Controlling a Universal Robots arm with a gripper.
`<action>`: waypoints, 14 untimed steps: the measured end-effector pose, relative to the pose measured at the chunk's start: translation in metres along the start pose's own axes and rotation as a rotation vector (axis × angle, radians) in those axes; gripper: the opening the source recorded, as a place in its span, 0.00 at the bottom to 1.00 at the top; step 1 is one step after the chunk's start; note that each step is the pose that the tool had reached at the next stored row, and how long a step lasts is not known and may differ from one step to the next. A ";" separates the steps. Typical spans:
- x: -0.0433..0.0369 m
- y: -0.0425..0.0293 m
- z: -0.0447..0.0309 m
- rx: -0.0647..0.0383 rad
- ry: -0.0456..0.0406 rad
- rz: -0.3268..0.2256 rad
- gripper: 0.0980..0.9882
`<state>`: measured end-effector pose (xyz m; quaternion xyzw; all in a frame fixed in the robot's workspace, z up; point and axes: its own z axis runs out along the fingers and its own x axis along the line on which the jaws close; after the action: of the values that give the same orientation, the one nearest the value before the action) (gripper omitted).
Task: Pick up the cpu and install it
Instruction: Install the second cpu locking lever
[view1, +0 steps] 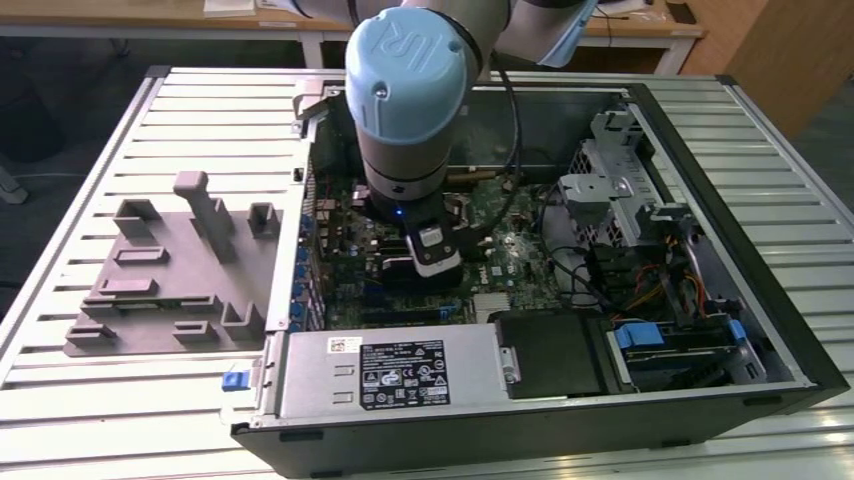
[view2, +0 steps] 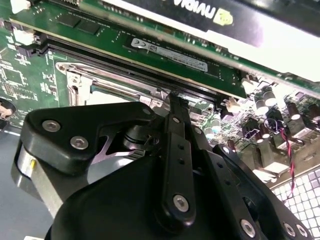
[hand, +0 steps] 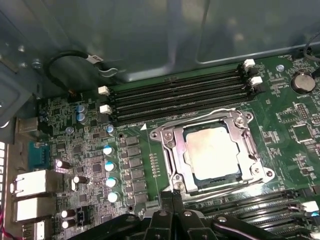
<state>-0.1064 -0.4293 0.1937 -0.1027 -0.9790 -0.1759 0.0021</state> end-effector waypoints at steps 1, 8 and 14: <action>0.0003 0.0004 0.0004 0.000 0.0000 0.000 0.01; 0.0013 0.0009 0.0038 -0.001 0.0003 0.000 0.01; 0.0018 0.0005 0.0060 0.000 0.0001 0.000 0.01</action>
<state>-0.1078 -0.4264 0.1883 -0.1028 -0.9790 -0.1761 0.0022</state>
